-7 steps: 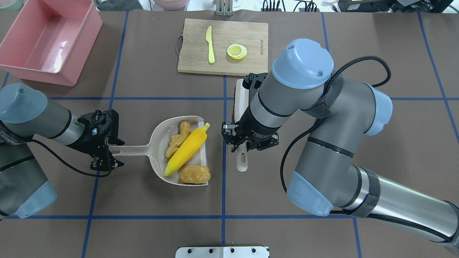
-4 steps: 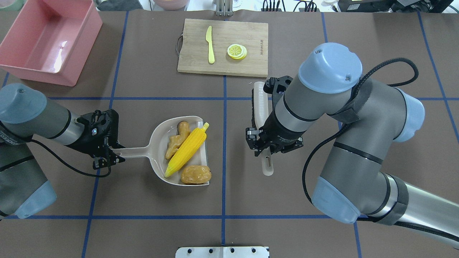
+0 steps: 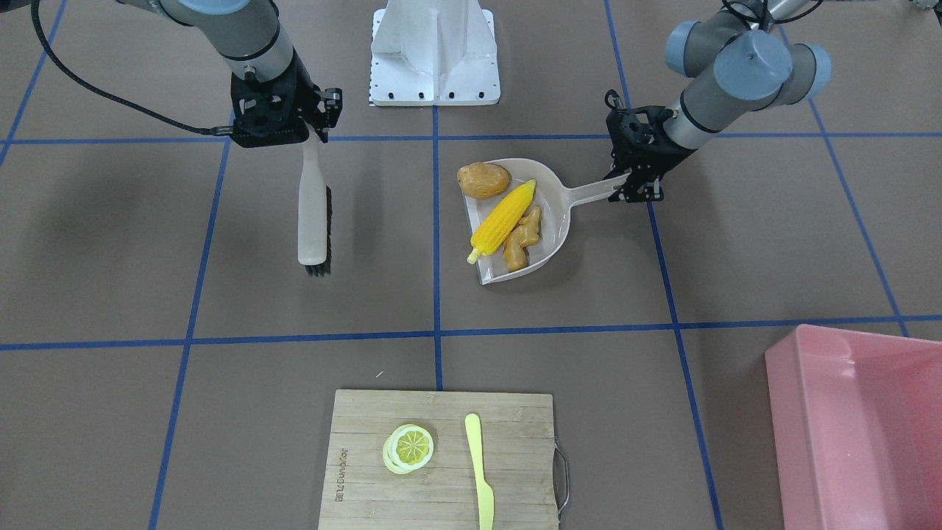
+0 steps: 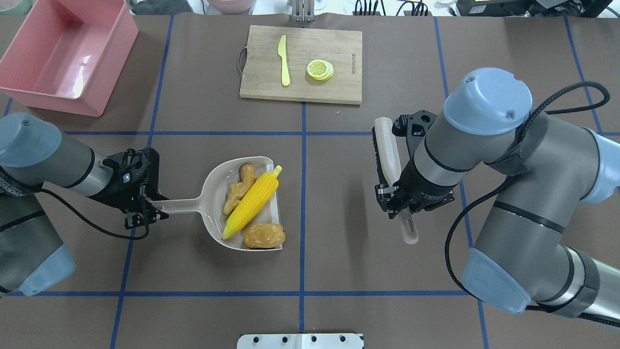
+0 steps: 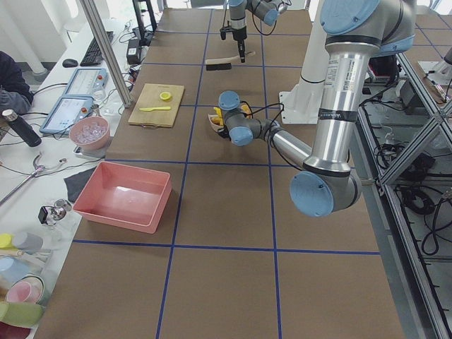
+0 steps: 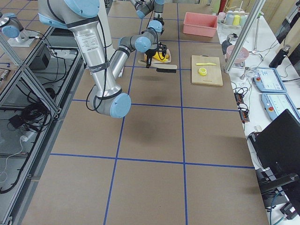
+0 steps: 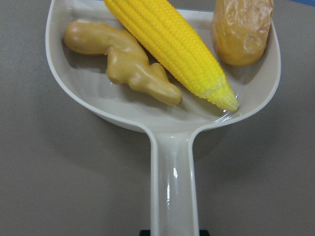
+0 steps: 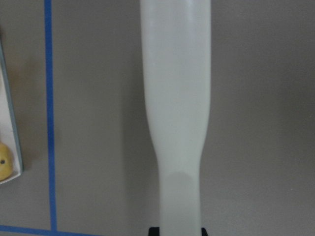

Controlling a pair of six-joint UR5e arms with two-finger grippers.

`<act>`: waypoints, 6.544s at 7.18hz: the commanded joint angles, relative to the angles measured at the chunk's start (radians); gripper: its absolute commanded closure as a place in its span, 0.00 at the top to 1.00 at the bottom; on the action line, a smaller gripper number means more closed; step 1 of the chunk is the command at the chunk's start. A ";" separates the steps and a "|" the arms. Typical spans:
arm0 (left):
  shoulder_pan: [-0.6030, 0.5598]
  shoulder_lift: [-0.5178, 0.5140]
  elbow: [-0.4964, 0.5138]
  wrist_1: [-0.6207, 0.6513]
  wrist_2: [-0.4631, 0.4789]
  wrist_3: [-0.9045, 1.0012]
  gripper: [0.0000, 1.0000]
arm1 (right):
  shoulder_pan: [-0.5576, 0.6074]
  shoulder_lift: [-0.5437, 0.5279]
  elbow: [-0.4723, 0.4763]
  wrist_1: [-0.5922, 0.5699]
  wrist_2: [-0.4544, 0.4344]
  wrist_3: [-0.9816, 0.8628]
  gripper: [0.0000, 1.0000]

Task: Sweep and dump trash into bin
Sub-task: 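Withdraw the brush with the right gripper while the left gripper tilts the dustpan up, then carry the loaded dustpan with the left gripper over the pink bin, then tip the dustpan with the left gripper to dump items into the bin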

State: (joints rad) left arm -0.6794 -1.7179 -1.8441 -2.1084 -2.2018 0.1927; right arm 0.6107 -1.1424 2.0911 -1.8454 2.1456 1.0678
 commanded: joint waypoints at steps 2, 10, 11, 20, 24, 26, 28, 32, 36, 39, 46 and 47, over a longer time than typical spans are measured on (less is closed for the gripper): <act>0.001 -0.015 -0.003 -0.021 -0.003 -0.048 0.12 | 0.015 -0.069 0.044 -0.067 -0.047 -0.095 0.00; -0.212 0.021 -0.043 -0.183 -0.007 -0.159 0.08 | 0.089 -0.535 0.172 0.150 -0.112 -0.258 0.00; -0.300 0.074 -0.052 -0.180 -0.015 -0.162 0.07 | 0.115 -0.659 0.134 0.348 -0.101 -0.252 0.00; -0.873 0.225 0.058 0.256 -0.248 -0.180 0.00 | 0.268 -1.014 -0.220 0.999 0.005 -0.361 0.00; -0.893 0.085 0.100 0.583 -0.222 0.026 0.00 | 0.268 -1.024 -0.307 1.100 -0.004 -0.368 0.00; -0.887 -0.014 0.111 0.716 -0.162 0.057 0.00 | 0.268 -1.024 -0.307 1.092 -0.004 -0.362 0.46; -0.881 -0.096 0.132 0.842 -0.101 0.129 0.00 | 0.268 -1.024 -0.307 1.097 0.005 -0.358 1.00; -0.843 -0.232 0.232 0.929 -0.016 0.157 0.00 | 0.274 -1.024 -0.304 1.100 0.008 -0.371 1.00; -0.816 -0.256 0.232 1.021 0.053 0.231 0.00 | 0.343 -1.028 -0.315 1.131 0.069 -0.388 1.00; -0.891 -0.252 0.152 1.003 0.039 0.240 0.00 | 0.507 -1.019 -0.329 1.126 0.114 -0.497 1.00; -0.604 -0.253 0.067 0.448 -0.131 0.326 0.00 | 0.884 -0.685 -0.269 0.532 0.191 -0.744 1.00; -0.519 -0.247 0.036 0.348 -0.131 0.350 0.00 | 0.914 -0.631 -0.241 0.421 0.175 -0.746 1.00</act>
State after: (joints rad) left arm -1.2990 -1.9704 -1.7703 -1.6431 -2.3315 0.5170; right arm 1.4777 -1.8438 1.8162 -1.2816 2.3290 0.3356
